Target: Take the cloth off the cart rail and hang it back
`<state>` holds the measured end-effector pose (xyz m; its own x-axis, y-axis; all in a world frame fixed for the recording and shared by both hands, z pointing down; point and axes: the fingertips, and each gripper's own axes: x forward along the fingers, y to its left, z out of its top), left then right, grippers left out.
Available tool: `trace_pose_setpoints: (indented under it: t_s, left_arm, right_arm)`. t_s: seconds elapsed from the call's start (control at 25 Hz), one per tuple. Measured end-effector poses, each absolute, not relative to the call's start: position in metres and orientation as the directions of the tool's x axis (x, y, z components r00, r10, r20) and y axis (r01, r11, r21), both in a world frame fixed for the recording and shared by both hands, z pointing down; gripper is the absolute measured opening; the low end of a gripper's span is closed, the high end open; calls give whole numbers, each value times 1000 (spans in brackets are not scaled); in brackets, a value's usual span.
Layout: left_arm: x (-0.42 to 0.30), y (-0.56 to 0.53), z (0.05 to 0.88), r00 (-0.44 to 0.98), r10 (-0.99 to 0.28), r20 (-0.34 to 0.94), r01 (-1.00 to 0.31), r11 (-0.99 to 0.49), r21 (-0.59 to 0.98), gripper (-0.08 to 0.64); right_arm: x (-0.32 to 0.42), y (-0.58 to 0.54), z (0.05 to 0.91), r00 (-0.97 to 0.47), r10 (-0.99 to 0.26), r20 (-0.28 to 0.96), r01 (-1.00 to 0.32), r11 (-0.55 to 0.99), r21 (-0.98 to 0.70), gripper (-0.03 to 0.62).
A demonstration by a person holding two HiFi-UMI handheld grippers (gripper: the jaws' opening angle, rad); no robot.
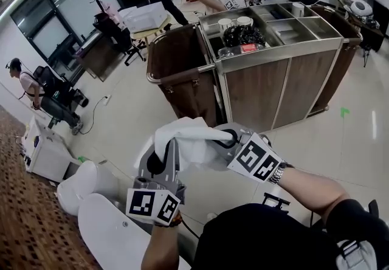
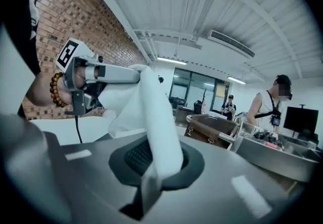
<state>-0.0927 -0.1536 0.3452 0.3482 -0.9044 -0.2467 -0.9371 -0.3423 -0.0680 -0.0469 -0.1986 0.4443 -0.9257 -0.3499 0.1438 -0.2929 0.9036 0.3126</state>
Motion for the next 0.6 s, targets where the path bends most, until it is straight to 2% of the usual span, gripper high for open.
trace_pose_setpoints:
  t_s: [0.16,0.36,0.48,0.6]
  left_arm:
    - [-95,-164,359,337,-920,-201,-941,-332,-61,53]
    - [-101,-176,388,343,-929,-139,-938,-345,-12,157]
    - [-108,-176,393,347,-927,-144,-936,-353,18,250]
    - [-119,-177,388,337,-926,-173,-938,-345,22,264]
  right_arm:
    - [-33,-212,433,-912,-399,99,-356,887,295,14]
    - [-17,-231,407,-887,-461,14,-438,853,284,14]
    - [-11,-240,385,-870,-492,-30,-477,826,301,14]
    - [-12,-248,360,-855,-514,-71,-506,797,330,14]
